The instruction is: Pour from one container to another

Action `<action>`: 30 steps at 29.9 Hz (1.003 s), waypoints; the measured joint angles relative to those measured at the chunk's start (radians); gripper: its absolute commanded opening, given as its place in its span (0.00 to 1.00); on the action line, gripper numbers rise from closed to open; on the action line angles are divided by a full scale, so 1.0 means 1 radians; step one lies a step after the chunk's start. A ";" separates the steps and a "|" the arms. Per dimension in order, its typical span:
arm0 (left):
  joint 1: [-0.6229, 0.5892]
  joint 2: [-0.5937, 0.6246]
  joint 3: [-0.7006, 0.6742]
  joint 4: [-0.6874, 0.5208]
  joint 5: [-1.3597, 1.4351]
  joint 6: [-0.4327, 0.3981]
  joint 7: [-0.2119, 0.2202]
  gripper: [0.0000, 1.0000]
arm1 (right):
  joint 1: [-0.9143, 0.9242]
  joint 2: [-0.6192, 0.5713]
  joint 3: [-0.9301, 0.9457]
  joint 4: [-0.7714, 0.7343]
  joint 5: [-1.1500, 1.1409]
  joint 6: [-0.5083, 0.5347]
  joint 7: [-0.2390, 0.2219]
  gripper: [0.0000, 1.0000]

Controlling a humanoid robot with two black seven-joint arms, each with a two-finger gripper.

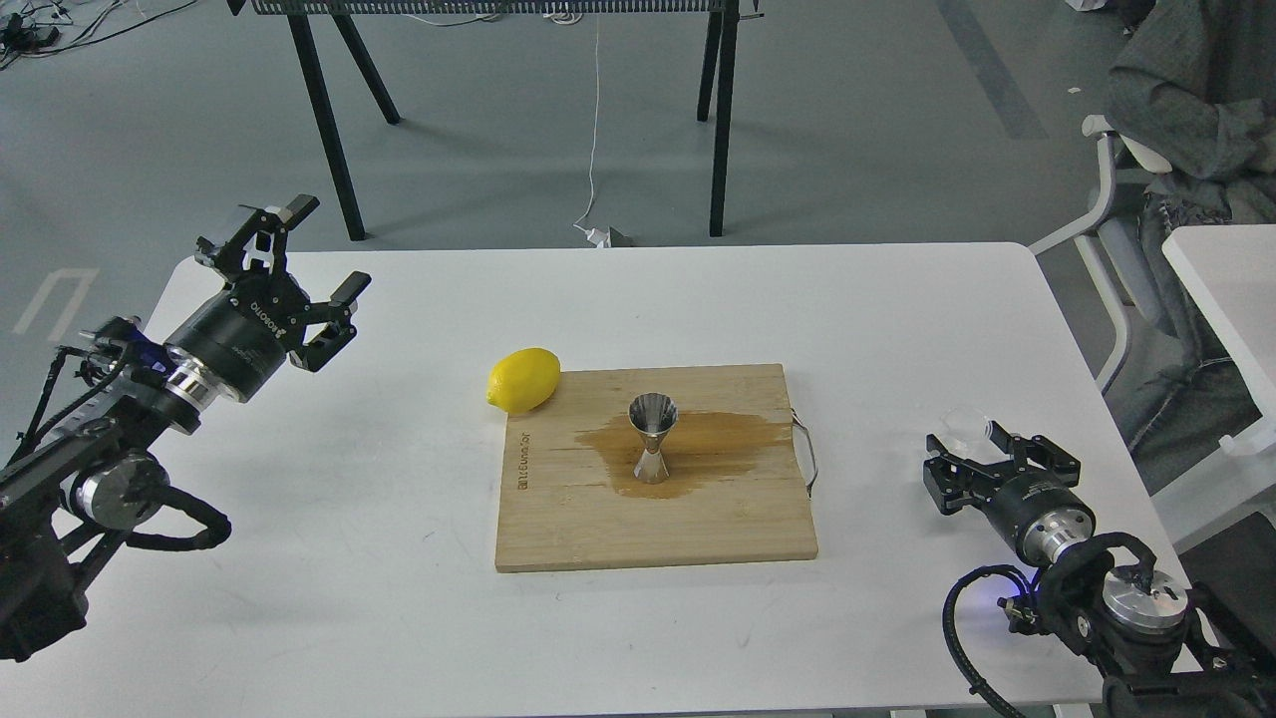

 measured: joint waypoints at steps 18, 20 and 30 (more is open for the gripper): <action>0.003 -0.001 0.001 0.000 0.000 0.000 0.000 0.99 | -0.312 -0.128 0.121 0.453 0.005 -0.074 0.007 0.96; 0.005 -0.002 0.001 0.000 0.000 0.000 0.000 0.99 | -0.334 -0.148 0.154 0.510 0.004 -0.065 0.008 0.96; 0.039 -0.002 -0.009 0.000 -0.074 0.000 0.000 0.99 | -0.161 -0.189 0.179 0.532 -0.099 0.136 0.014 0.97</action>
